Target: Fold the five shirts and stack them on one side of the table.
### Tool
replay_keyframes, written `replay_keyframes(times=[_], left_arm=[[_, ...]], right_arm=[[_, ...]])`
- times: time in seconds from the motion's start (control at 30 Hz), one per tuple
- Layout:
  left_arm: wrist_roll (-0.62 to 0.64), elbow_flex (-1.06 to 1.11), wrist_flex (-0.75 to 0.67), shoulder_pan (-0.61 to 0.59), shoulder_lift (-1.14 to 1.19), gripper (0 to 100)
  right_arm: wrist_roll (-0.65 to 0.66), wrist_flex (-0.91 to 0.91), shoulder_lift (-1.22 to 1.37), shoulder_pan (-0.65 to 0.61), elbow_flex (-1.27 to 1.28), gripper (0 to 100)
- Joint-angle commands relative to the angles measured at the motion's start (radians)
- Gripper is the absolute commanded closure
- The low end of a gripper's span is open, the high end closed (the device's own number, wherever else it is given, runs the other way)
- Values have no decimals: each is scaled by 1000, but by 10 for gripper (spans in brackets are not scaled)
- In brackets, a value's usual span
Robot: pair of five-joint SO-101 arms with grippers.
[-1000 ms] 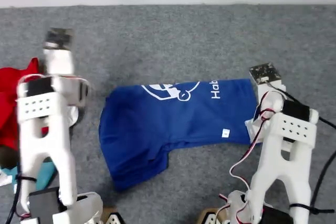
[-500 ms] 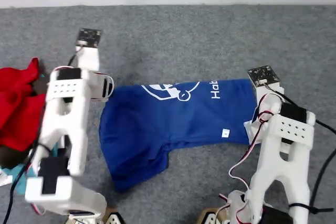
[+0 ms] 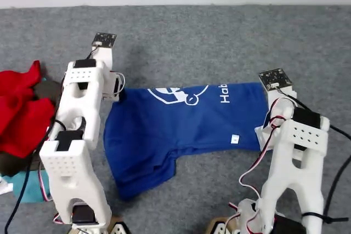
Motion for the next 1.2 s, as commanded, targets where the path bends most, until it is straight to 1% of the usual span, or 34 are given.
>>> replay_keyframes(times=[0.0, 0.13, 0.2, 0.27, 0.37, 0.47, 0.6, 0.67, 0.77, 0.87, 1.0, 1.07, 1.17], left_arm=[[8, -101, 86, -17, -21, 826], [6, -185, 184, -74, -69, 826], [6, -229, 256, -94, -104, 826], [5, -272, 341, -106, -149, 826], [0, -309, 473, -109, -229, 826], [0, -311, 545, -109, -313, 826], [0, -239, 548, -121, -413, 826], [0, -183, 542, -135, -451, 826], [0, -139, 543, -206, -494, 826], [2, -137, 545, -330, -535, 826], [6, -133, 546, -446, -577, 826], [6, -133, 546, -463, -583, 826], [6, -120, 546, -463, -580, 826]], right_arm=[[-11, -5, -33, -8, -5, 818], [-11, 19, -44, -18, -11, 818], [-11, 39, -44, -61, -11, 819], [-11, 68, -44, -143, -11, 819], [-11, 90, -44, -328, -12, 819], [-11, 96, -42, -544, -21, 819], [-25, 131, -33, -832, -103, 819], [-31, 154, -33, -946, -146, 820], [-20, 185, -33, -1075, -183, 820], [60, 203, -30, -1153, -210, 820], [118, 202, 59, -1199, -261, 820], [152, 191, 147, -1202, -305, 820], [170, 193, 283, -1245, -413, 820]])
